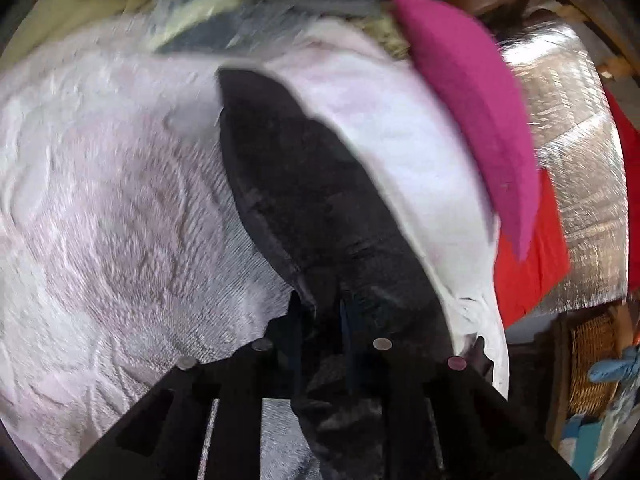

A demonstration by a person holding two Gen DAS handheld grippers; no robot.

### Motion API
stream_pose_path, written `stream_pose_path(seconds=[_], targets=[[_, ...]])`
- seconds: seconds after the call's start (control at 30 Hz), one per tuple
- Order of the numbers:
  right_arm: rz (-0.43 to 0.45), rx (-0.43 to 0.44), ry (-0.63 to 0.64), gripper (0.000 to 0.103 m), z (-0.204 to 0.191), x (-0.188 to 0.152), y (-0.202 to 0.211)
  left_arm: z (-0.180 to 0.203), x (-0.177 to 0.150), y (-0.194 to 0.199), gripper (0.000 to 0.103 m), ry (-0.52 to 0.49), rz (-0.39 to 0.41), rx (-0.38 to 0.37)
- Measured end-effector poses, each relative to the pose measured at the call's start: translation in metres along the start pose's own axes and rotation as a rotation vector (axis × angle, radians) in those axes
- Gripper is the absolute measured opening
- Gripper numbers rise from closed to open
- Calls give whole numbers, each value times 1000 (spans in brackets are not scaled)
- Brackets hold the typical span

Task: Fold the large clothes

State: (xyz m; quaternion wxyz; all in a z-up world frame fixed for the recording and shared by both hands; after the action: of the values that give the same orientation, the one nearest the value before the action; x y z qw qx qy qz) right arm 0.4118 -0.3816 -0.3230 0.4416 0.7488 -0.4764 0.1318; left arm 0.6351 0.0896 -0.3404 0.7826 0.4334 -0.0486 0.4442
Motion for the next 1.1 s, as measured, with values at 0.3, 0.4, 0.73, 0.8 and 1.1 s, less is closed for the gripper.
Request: stream_pose_path(seconds=[0.3,0.4,0.73,0.8,1.1], targets=[[31,-7,-36,65,6,8,12,110,-31,99,10,-331,66,-186],[43,-7,-58,65,9,11,18,140,-71,126,10,-436,47,-233],[75,-1,-140,65,24,22,42,136,-238,129,10,-495,-113,-251],[77,-2,-152,66,28,24,45,116,-255,113,10,-451,-156,-225],[-7,39,-171,75,24,13,34,99,-229,148,78,-320,-189,-316]])
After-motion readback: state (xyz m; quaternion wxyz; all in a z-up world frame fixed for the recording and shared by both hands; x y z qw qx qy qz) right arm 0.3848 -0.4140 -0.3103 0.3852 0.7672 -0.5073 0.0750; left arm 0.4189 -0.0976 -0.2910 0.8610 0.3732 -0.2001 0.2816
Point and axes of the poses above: each gripper's, at about its wrist camera, not at the fingertips, and y roughly against the way its jaws point, z to its right, x to its top, the point moved 9 cm from there along -y, roughly the way its jaws point, and after that the axes turned 14 degrees about z, right-handed, at the moved point
